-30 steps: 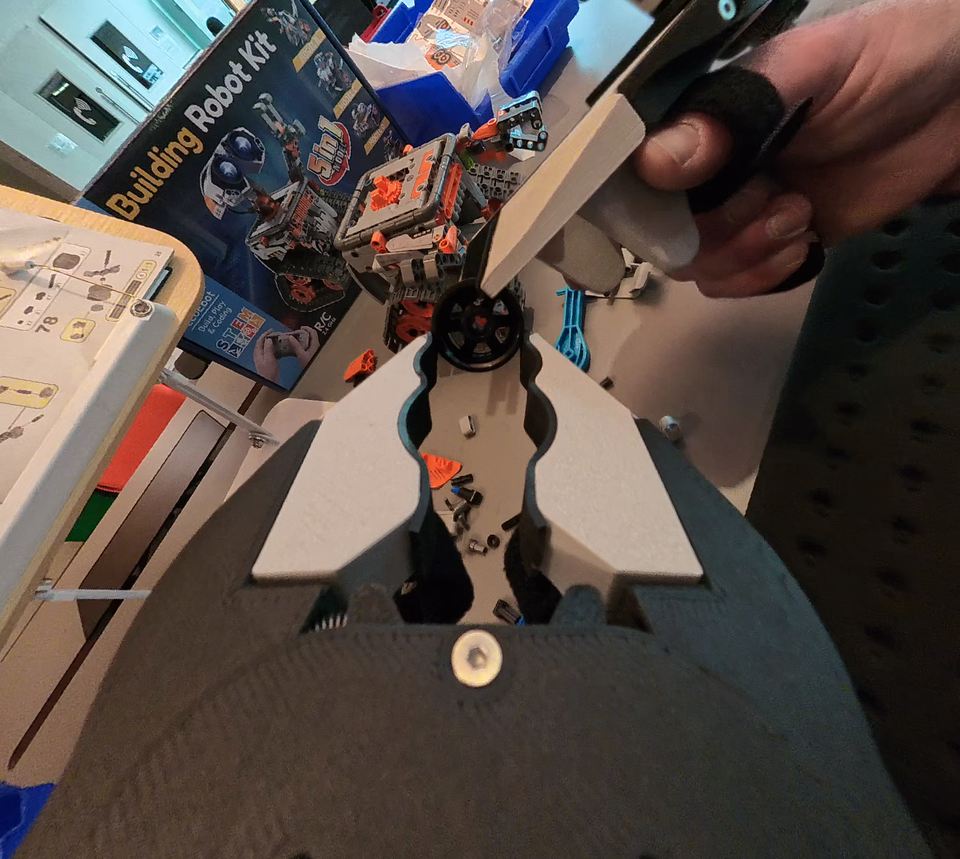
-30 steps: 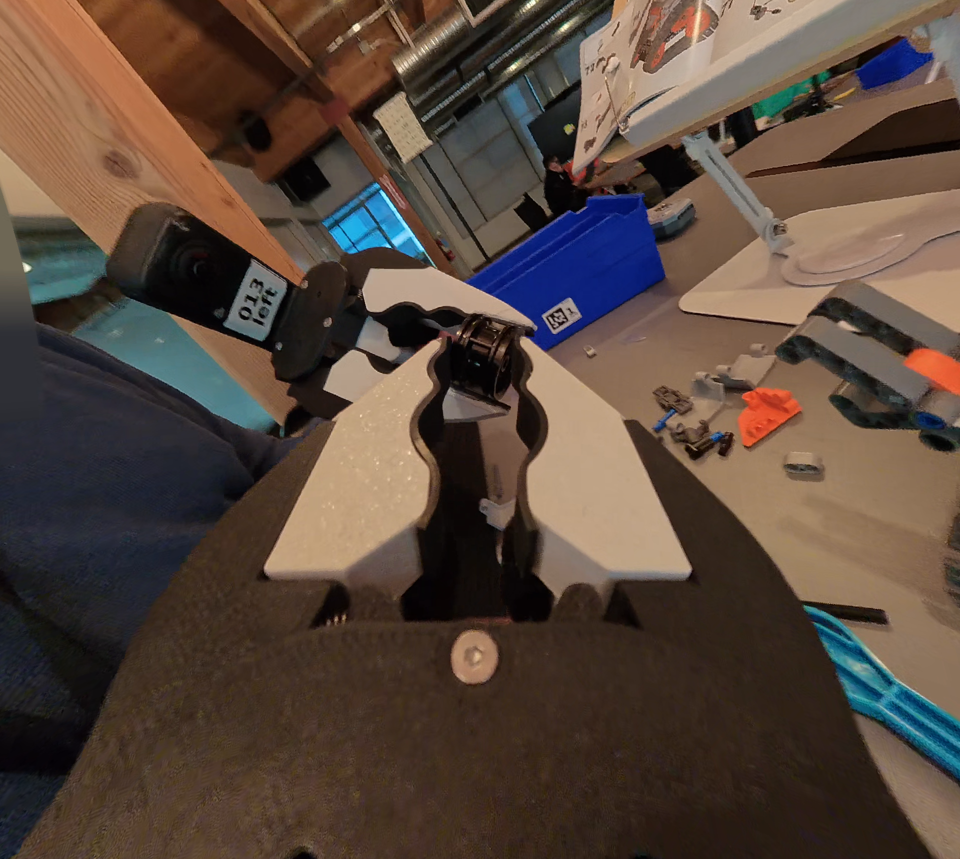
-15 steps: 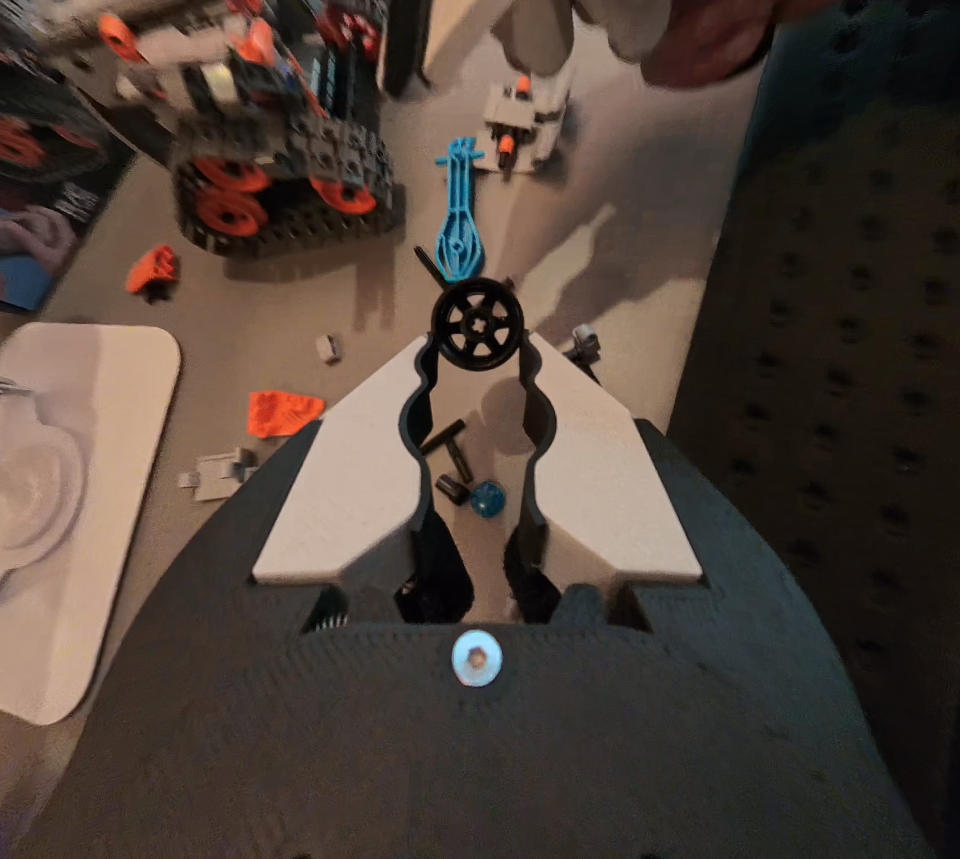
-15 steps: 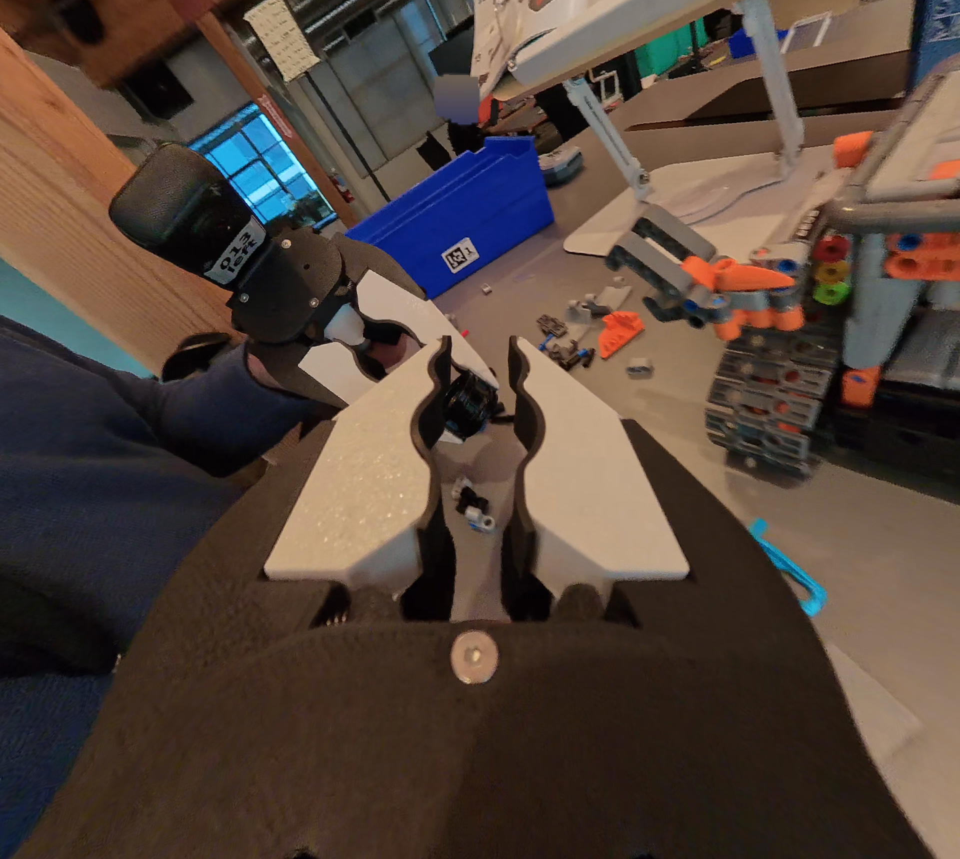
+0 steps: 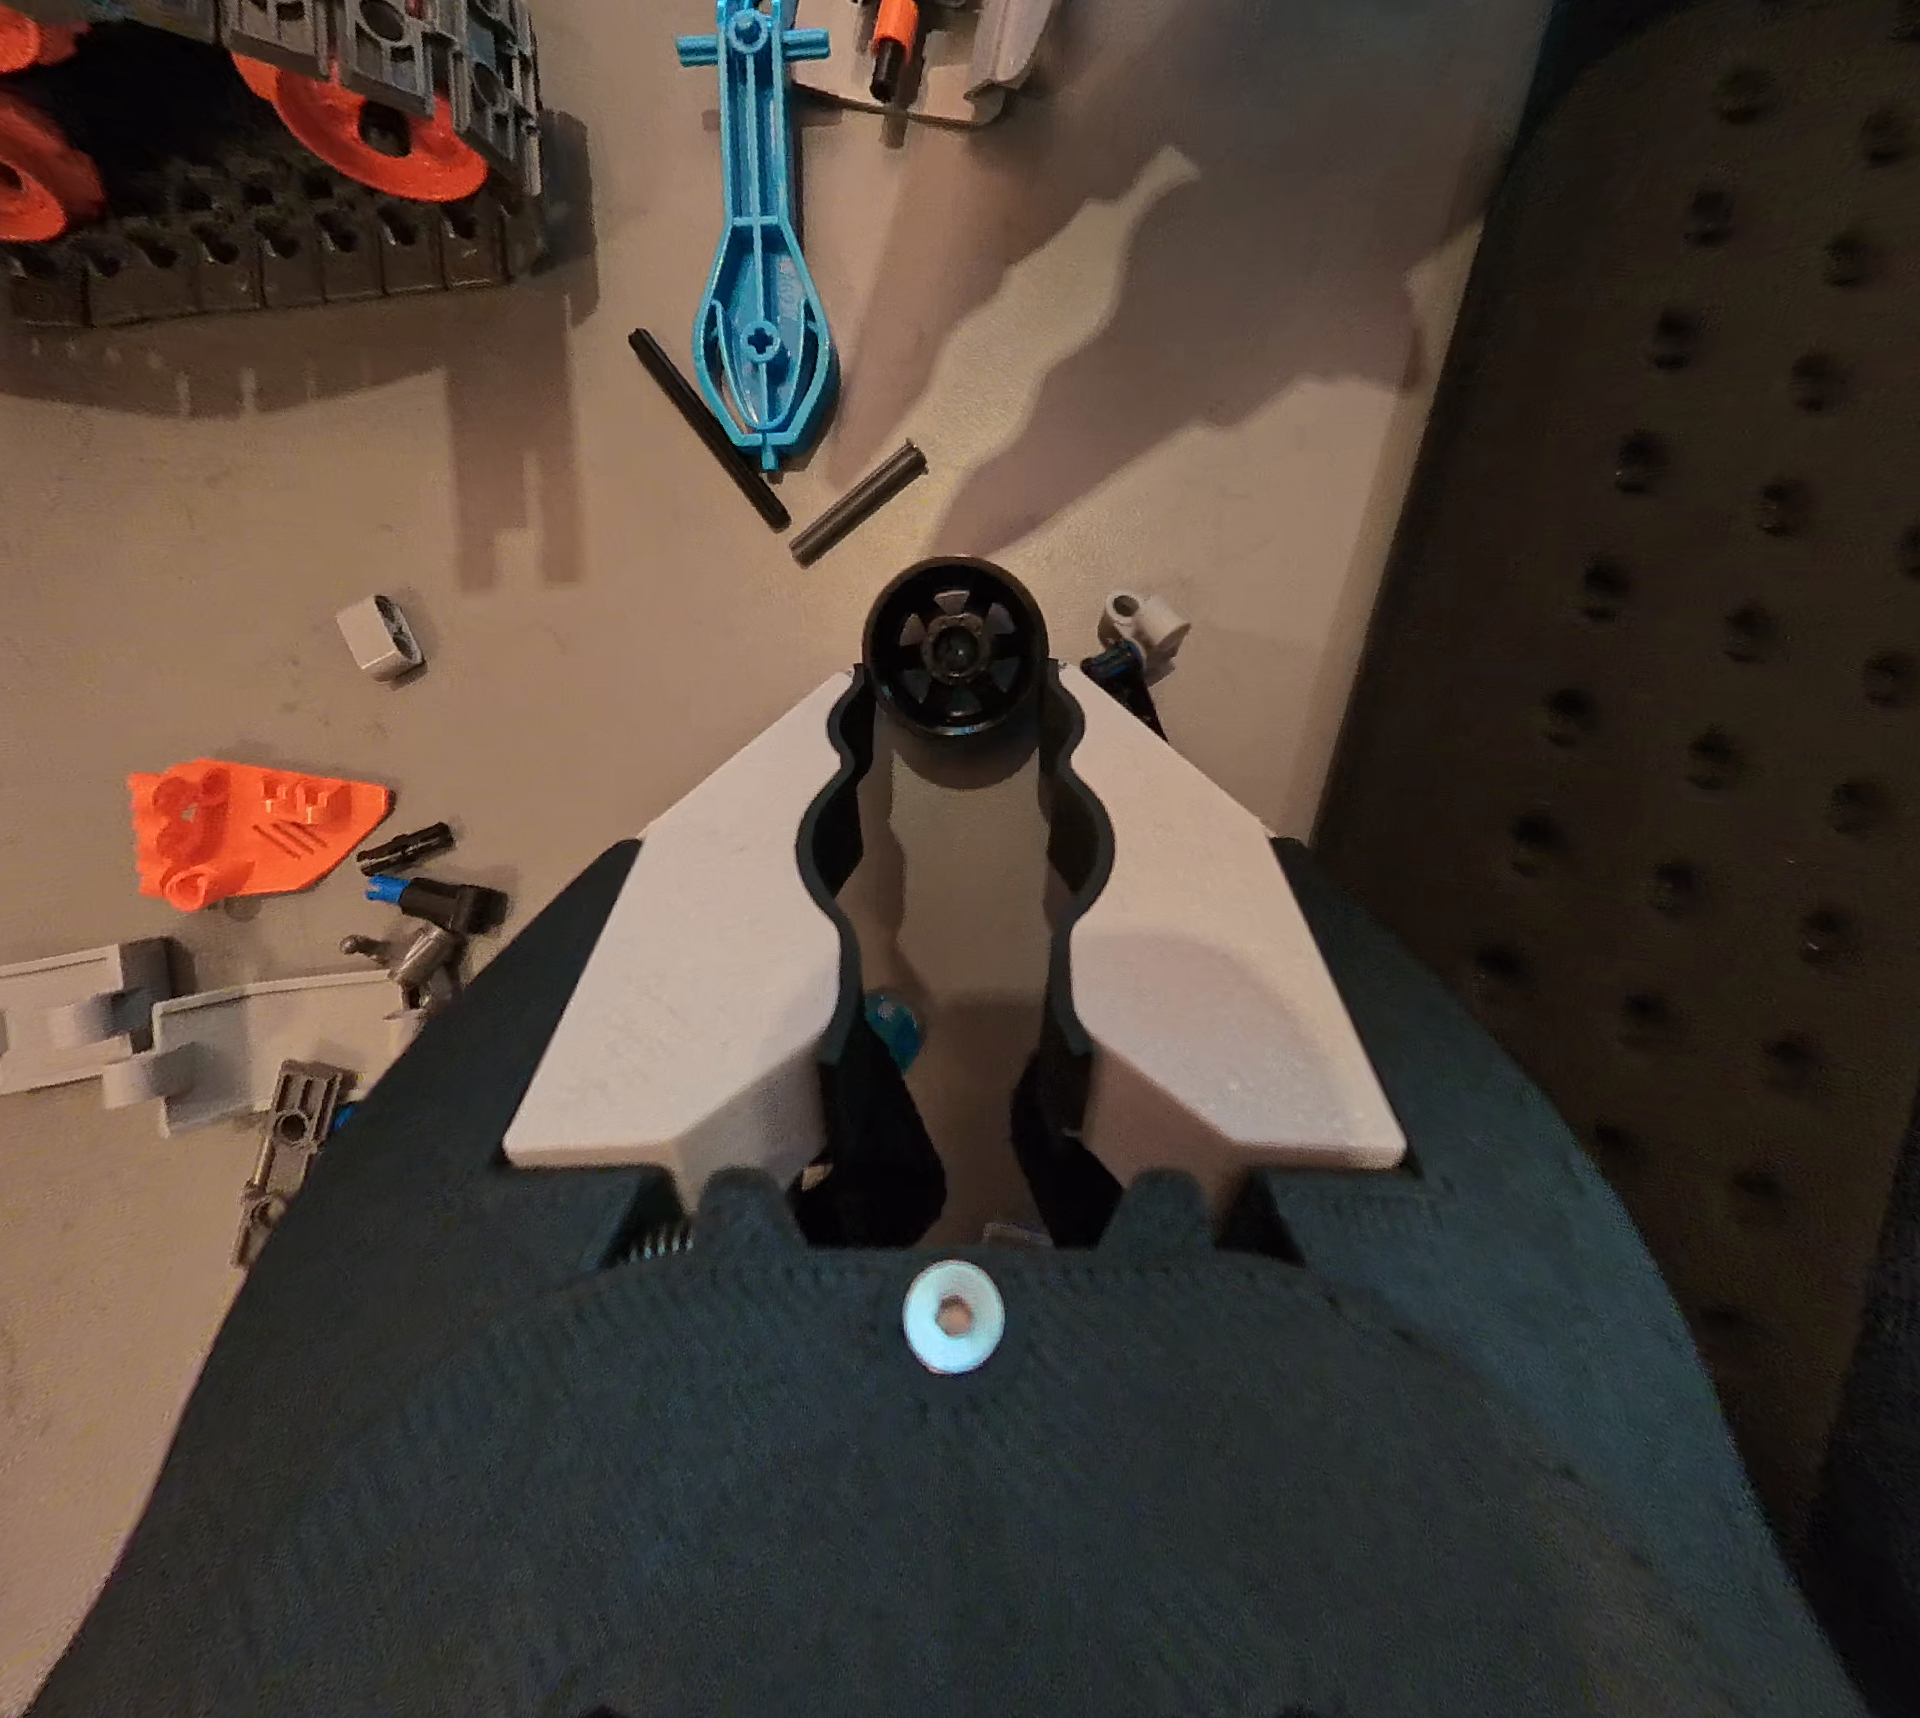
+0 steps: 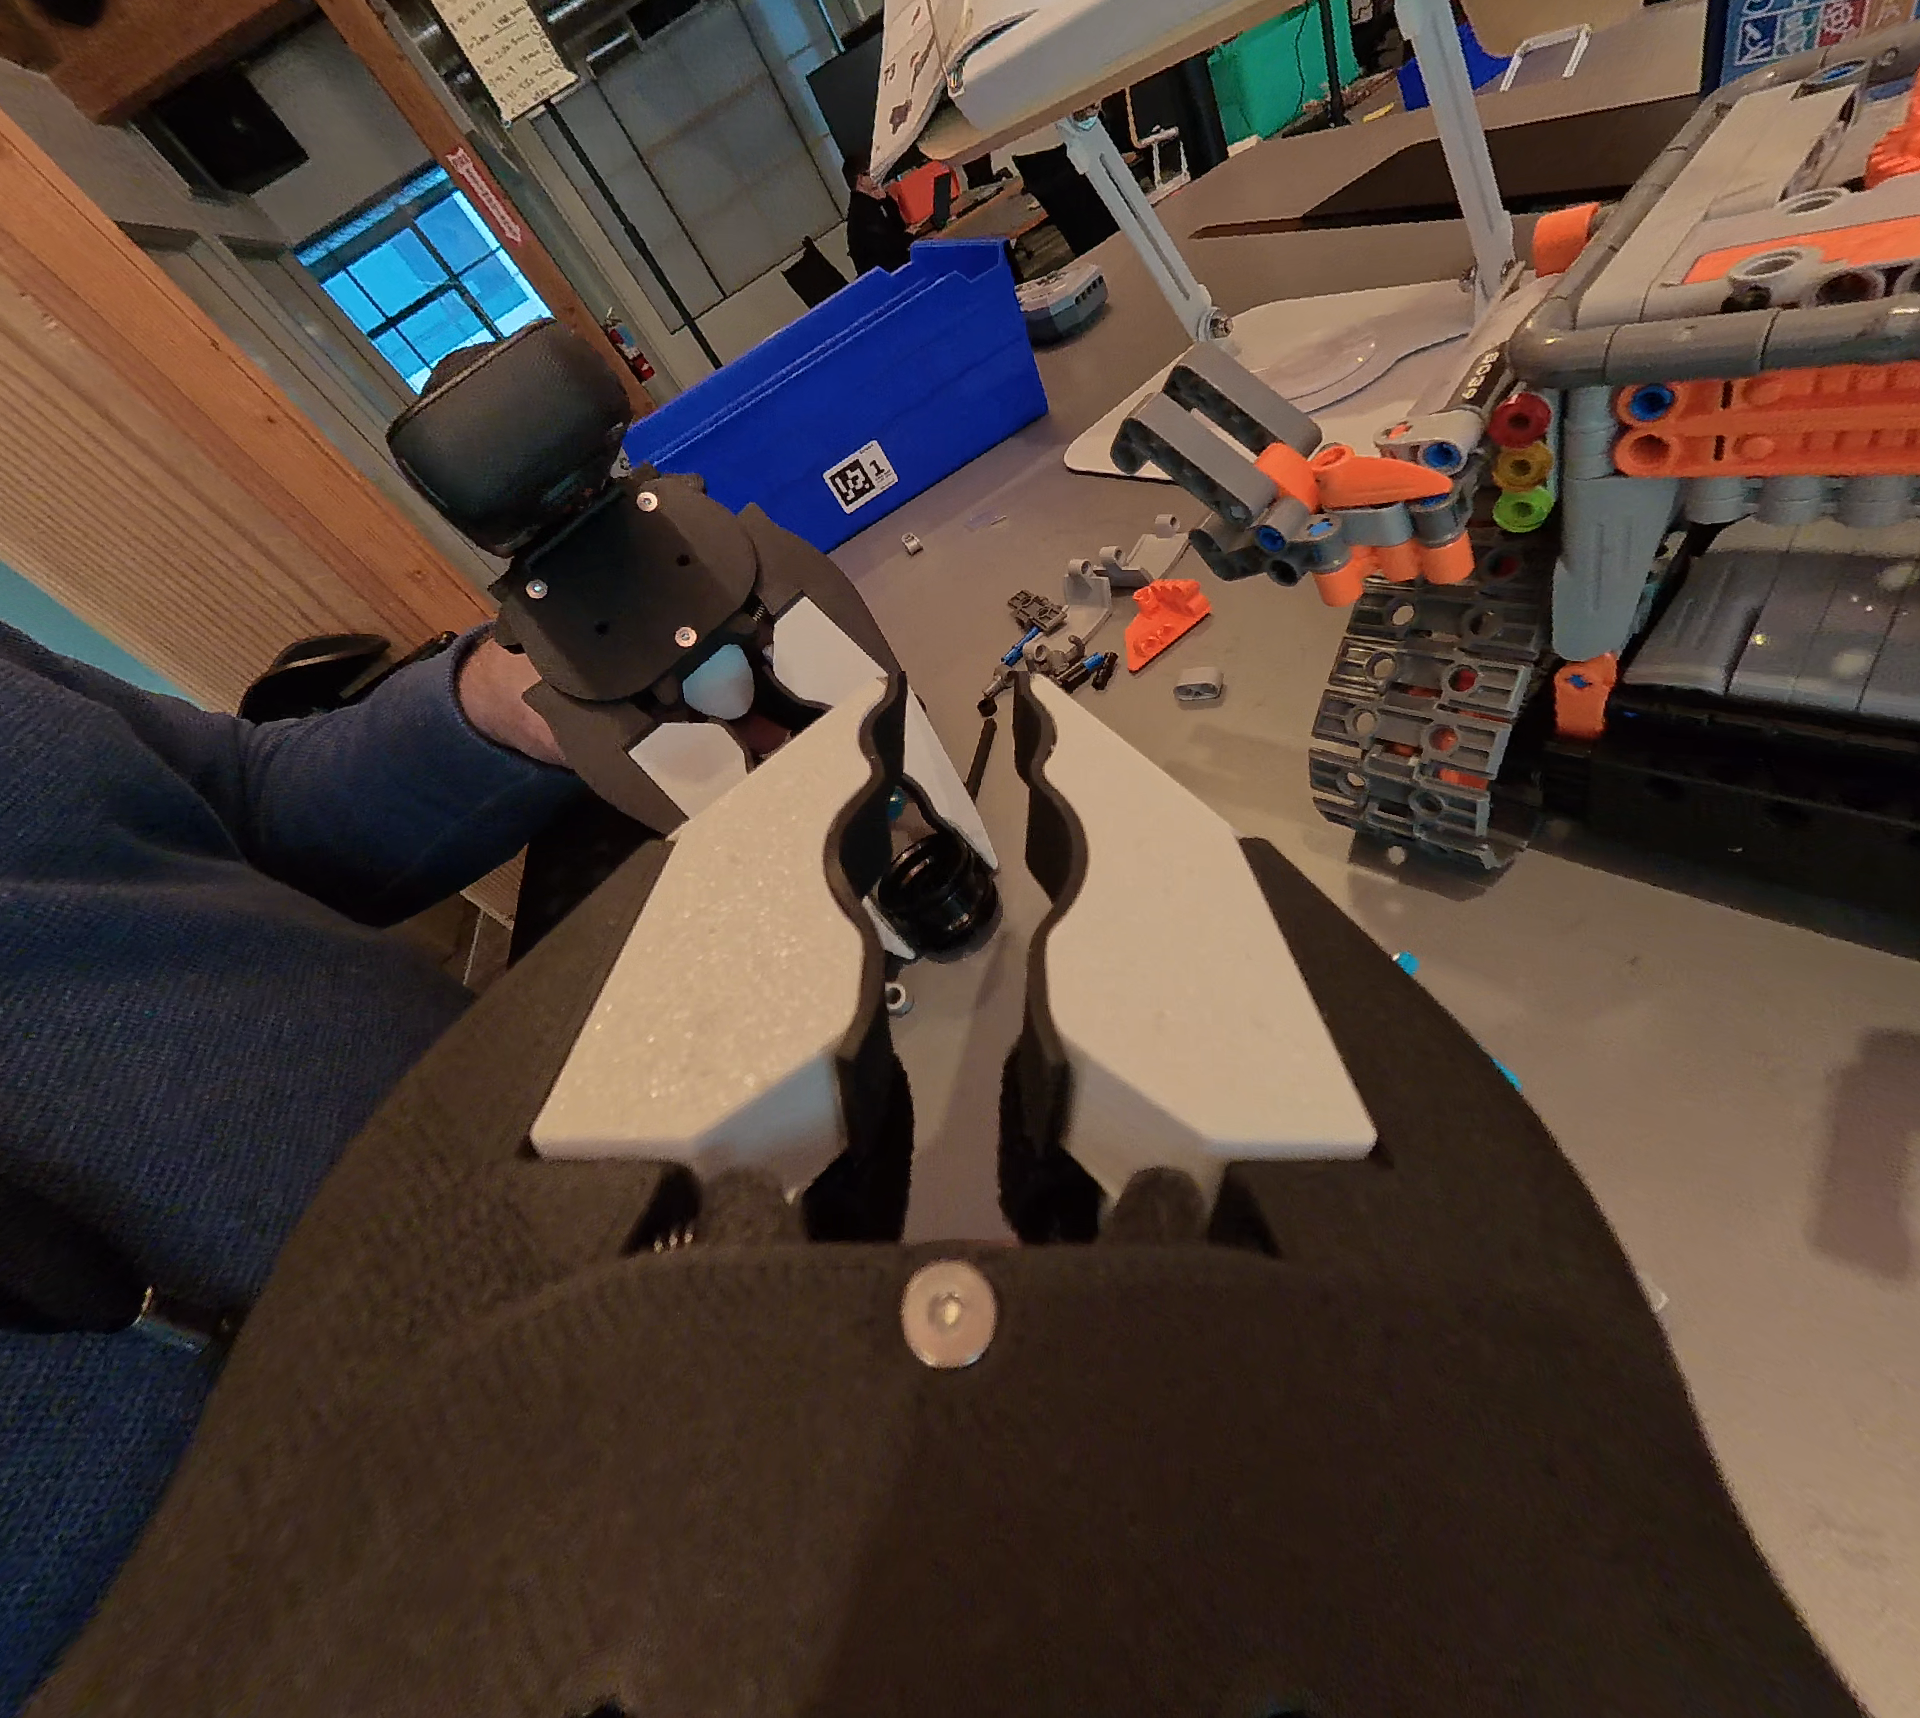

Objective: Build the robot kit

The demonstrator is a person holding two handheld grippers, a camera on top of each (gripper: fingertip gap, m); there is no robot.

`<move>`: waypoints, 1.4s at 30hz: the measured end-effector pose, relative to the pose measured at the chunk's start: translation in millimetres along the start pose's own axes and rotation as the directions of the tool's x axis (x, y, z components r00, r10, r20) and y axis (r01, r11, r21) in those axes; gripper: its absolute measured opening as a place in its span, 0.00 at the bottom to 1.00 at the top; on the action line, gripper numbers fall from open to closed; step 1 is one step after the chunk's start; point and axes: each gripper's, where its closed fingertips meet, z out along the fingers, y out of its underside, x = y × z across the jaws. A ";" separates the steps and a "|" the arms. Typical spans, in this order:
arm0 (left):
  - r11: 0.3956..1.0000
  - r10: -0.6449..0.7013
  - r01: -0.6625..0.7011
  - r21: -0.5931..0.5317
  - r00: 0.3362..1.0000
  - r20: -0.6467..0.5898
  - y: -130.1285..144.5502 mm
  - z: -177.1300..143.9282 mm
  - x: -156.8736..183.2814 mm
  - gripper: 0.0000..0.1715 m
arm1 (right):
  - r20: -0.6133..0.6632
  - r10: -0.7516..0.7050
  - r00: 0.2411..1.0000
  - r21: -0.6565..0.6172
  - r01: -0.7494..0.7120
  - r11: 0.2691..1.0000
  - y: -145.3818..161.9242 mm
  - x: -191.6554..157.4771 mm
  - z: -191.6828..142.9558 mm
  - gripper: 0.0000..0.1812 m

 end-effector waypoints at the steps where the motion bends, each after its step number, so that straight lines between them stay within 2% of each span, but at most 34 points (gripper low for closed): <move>1: 1.000 -0.006 0.006 0.005 1.000 0.000 -0.2 -0.1 -0.5 0.17 | 0.002 -0.003 1.000 0.003 0.003 1.000 -0.2 0.0 0.1 0.10; 9: 0.998 -0.028 0.028 0.058 1.000 0.010 -4.0 -9.1 -2.9 0.20 | 0.000 -0.011 1.000 0.033 0.011 0.999 -4.6 2.6 -3.8 0.10; 20: 0.992 -0.063 0.054 0.114 0.995 0.076 8.5 -32.9 -13.0 0.19 | -0.014 -0.020 1.000 0.061 0.021 0.998 -8.7 6.0 -7.9 0.10; 30: 0.973 -0.129 0.084 0.216 0.971 0.203 33.8 -59.2 -34.5 0.17 | -0.035 -0.043 0.998 0.067 0.045 0.997 -9.1 8.1 -9.5 0.10; 42: 0.968 -0.213 0.162 0.194 0.935 0.282 75.5 -96.2 -43.8 0.16 | -0.045 -0.072 0.996 0.036 0.073 0.997 -4.8 7.4 -6.0 0.10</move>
